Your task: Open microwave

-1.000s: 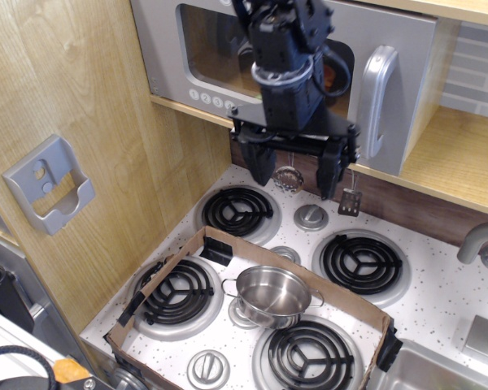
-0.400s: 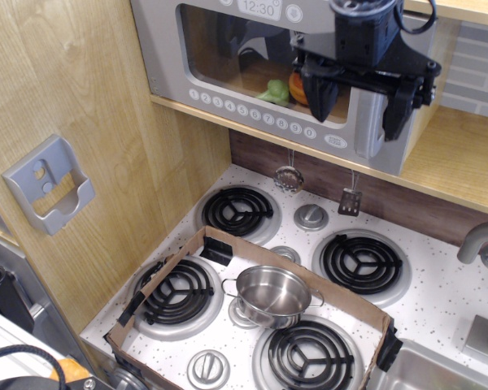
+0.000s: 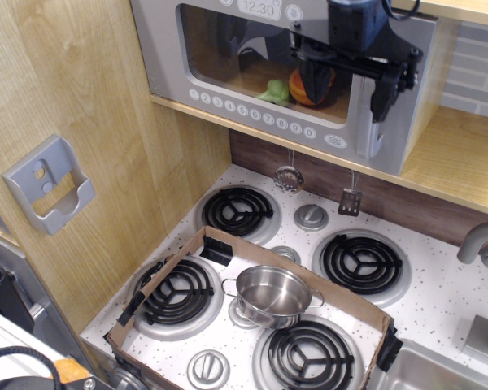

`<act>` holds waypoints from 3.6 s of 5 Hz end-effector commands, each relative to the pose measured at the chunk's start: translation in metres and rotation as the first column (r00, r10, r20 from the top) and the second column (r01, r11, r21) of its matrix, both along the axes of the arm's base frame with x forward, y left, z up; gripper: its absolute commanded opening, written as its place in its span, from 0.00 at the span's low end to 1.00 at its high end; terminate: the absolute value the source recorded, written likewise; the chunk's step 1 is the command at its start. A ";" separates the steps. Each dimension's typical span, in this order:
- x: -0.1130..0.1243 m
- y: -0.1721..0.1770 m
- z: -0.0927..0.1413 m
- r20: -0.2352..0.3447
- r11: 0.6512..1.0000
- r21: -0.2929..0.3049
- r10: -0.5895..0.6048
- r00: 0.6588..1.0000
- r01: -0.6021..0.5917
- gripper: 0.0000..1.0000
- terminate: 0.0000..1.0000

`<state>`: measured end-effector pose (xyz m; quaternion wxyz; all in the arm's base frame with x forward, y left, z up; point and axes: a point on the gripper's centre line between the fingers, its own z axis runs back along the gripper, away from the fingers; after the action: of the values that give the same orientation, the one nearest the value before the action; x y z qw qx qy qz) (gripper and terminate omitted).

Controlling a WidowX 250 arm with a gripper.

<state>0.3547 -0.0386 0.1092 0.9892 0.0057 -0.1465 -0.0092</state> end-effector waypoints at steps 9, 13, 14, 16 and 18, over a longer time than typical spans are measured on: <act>-0.049 -0.019 -0.006 0.080 0.980 -0.018 0.197 0.977 -0.196 1.00 0.00; -0.071 -0.093 -0.026 0.141 0.974 -0.014 -0.220 0.965 0.224 1.00 0.00; -0.050 -0.110 -0.031 0.112 0.971 -0.073 -0.217 0.970 0.226 1.00 0.00; -0.004 -0.127 -0.017 0.055 0.947 -0.054 -0.314 0.948 0.317 1.00 0.00; 0.017 -0.115 -0.012 0.060 0.922 0.012 -0.388 0.920 0.388 1.00 0.00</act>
<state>0.3706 -0.1514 0.0800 0.9670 -0.0187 -0.1466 -0.2075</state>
